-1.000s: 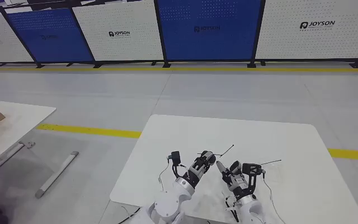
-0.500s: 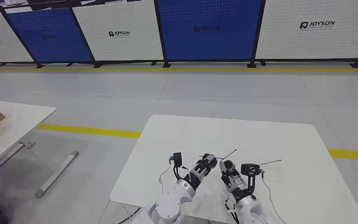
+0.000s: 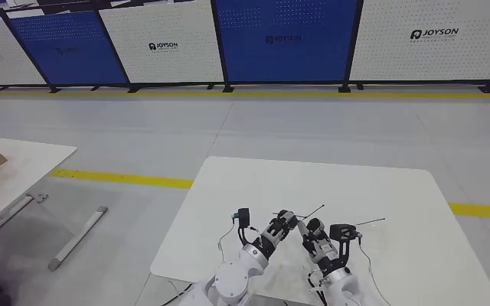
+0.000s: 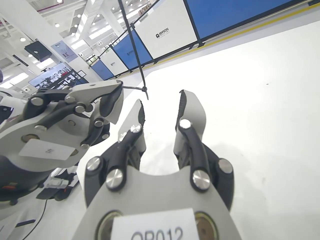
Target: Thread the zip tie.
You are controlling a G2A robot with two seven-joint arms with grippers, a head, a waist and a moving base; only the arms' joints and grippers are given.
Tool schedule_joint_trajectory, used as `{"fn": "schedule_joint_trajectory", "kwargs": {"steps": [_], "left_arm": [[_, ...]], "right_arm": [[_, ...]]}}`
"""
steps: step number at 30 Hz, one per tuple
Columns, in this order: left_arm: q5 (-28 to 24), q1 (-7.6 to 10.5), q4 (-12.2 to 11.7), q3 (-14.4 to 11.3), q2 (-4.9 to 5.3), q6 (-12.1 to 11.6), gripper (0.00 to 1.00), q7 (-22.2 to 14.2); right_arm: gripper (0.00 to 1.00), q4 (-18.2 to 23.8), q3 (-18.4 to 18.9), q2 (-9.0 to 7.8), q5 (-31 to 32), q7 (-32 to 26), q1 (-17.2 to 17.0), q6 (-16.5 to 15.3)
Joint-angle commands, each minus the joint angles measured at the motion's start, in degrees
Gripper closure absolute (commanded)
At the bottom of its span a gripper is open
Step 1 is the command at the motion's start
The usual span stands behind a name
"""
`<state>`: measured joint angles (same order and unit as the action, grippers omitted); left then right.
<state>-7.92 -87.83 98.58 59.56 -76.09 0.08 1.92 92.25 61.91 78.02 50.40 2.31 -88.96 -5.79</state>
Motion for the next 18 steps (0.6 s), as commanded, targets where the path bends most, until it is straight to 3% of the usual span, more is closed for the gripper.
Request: {"fn": "schedule_joint_trajectory", "kwargs": {"steps": [1,18], "left_arm": [[0.14,0.05,-0.08,-0.08,0.01,0.17,1.00,-0.18],[2.09,-0.18,0.43,-0.53,0.17,1.02,1.00,-0.37]], "right_arm": [[0.69,-0.04,-0.01,0.02,-0.04,0.10,0.06,0.17],[0.82,-0.62,-0.32,0.06,0.73,-0.31,0.61,0.16]]}}
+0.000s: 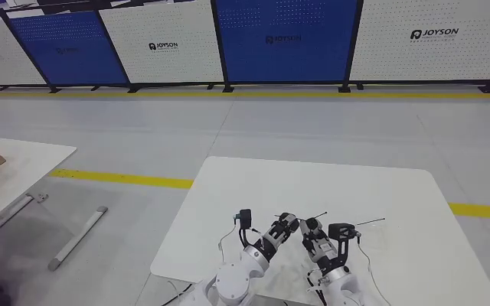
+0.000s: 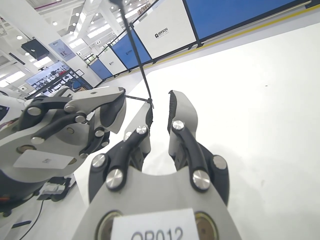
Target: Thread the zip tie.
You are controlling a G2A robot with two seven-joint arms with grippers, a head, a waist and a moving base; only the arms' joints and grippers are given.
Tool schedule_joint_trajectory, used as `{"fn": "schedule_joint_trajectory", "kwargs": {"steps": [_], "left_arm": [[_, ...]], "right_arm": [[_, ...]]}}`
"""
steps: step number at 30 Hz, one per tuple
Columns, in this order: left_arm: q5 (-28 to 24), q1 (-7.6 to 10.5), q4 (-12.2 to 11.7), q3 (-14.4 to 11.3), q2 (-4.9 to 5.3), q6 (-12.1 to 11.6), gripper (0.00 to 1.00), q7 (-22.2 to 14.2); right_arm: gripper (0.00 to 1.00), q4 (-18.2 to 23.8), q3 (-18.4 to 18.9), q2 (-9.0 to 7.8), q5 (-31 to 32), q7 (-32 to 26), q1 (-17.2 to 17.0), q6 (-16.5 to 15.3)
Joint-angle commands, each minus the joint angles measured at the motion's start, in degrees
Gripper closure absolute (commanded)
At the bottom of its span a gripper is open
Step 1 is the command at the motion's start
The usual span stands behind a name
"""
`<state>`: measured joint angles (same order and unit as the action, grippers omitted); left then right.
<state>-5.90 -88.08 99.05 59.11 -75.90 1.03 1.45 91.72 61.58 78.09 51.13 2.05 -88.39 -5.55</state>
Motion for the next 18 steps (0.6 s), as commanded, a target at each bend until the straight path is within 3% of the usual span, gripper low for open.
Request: {"fn": "schedule_joint_trajectory", "kwargs": {"steps": [1,8,11,18], "left_arm": [[0.12,0.10,-0.04,-0.18,-0.03,0.10,1.00,0.17],[0.44,0.11,-0.15,-0.36,-0.02,0.22,1.00,0.18],[0.51,0.04,-0.08,-0.33,0.00,0.10,1.00,0.15],[0.38,-0.21,0.09,-0.17,0.08,-0.22,1.00,-0.12]], "right_arm": [[0.81,-0.15,0.02,-0.01,0.07,-0.11,0.10,-0.12],[0.85,0.25,-0.13,-0.07,1.11,0.09,-0.18,-0.17],[1.00,0.37,-0.14,-0.08,1.22,0.13,-0.27,-0.06],[1.00,0.39,-0.37,-0.02,1.27,-0.05,-0.08,0.26]]}}
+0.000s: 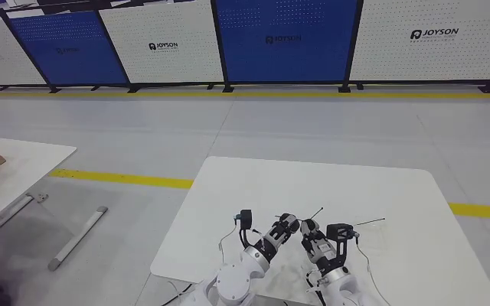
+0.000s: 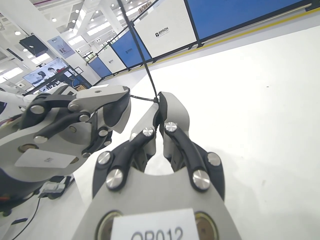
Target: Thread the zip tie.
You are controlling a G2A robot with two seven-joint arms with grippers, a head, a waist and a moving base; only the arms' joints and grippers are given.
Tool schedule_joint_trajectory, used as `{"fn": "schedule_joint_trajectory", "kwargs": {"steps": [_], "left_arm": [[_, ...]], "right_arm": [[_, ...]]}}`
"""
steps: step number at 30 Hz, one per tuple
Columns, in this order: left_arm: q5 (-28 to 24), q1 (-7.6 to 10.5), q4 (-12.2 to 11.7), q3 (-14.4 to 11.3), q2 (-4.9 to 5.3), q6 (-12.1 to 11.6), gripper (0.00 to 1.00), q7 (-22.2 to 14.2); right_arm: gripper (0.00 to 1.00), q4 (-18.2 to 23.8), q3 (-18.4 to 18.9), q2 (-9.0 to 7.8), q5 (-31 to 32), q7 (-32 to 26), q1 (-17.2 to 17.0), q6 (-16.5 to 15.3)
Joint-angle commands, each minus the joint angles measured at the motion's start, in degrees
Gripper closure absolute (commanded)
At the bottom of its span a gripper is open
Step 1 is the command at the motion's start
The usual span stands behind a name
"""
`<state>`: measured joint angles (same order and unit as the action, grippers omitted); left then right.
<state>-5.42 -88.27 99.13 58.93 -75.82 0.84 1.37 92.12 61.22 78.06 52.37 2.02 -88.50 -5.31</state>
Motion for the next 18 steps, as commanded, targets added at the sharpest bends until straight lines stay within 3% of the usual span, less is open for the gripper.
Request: {"fn": "schedule_joint_trajectory", "kwargs": {"steps": [1,18], "left_arm": [[-0.29,-0.05,0.05,0.05,0.01,-0.30,1.00,-0.18],[-1.80,-0.90,0.90,0.68,0.31,-4.39,1.00,-2.27]], "right_arm": [[1.00,-0.05,-0.05,0.01,0.03,-0.10,0.09,0.06],[1.00,-1.53,-0.58,0.19,0.00,-0.40,1.05,0.21]]}}
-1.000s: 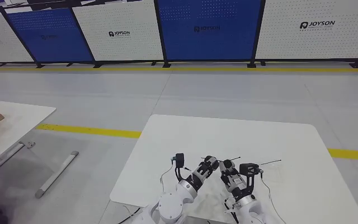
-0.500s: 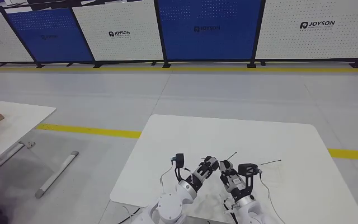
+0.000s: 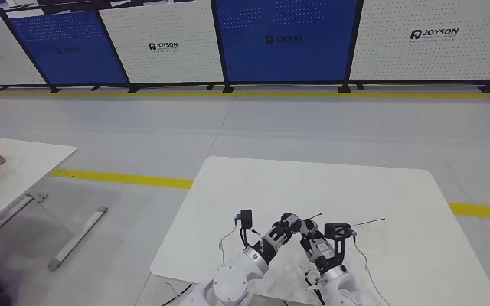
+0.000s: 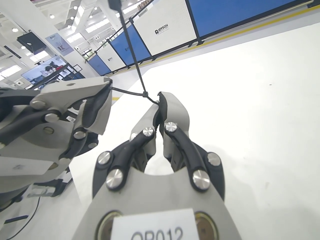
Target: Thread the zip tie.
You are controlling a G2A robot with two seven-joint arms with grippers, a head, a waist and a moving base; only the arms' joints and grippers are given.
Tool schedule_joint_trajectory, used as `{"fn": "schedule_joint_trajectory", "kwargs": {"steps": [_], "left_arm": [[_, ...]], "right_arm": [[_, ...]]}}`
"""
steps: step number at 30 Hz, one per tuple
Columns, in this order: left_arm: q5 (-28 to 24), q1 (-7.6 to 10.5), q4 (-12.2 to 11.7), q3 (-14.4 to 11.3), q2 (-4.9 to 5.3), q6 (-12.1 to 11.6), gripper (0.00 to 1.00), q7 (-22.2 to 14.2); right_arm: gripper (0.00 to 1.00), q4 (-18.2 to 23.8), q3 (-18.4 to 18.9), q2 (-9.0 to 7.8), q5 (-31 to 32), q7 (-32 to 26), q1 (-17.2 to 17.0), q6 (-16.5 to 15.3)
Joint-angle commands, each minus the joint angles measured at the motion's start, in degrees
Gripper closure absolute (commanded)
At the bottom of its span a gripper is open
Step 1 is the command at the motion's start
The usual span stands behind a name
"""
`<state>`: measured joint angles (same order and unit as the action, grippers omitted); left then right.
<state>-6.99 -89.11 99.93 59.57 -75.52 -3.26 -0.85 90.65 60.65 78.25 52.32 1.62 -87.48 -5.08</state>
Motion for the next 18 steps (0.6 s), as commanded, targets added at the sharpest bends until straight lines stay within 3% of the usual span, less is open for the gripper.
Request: {"fn": "schedule_joint_trajectory", "kwargs": {"steps": [1,7,18], "left_arm": [[-0.44,-0.15,0.19,0.08,0.02,-0.60,1.00,-0.09],[-1.47,-0.93,0.79,0.40,0.15,-4.22,1.00,-0.88],[-2.30,-1.58,1.38,0.75,0.33,-5.97,1.00,-1.29]], "right_arm": [[1.00,-0.11,-0.02,0.00,0.08,-0.02,0.05,-0.03],[1.00,-0.52,-0.02,0.01,0.23,-0.15,0.22,-0.09],[1.00,-0.95,-0.01,0.02,0.41,-0.21,0.36,-0.08]]}}
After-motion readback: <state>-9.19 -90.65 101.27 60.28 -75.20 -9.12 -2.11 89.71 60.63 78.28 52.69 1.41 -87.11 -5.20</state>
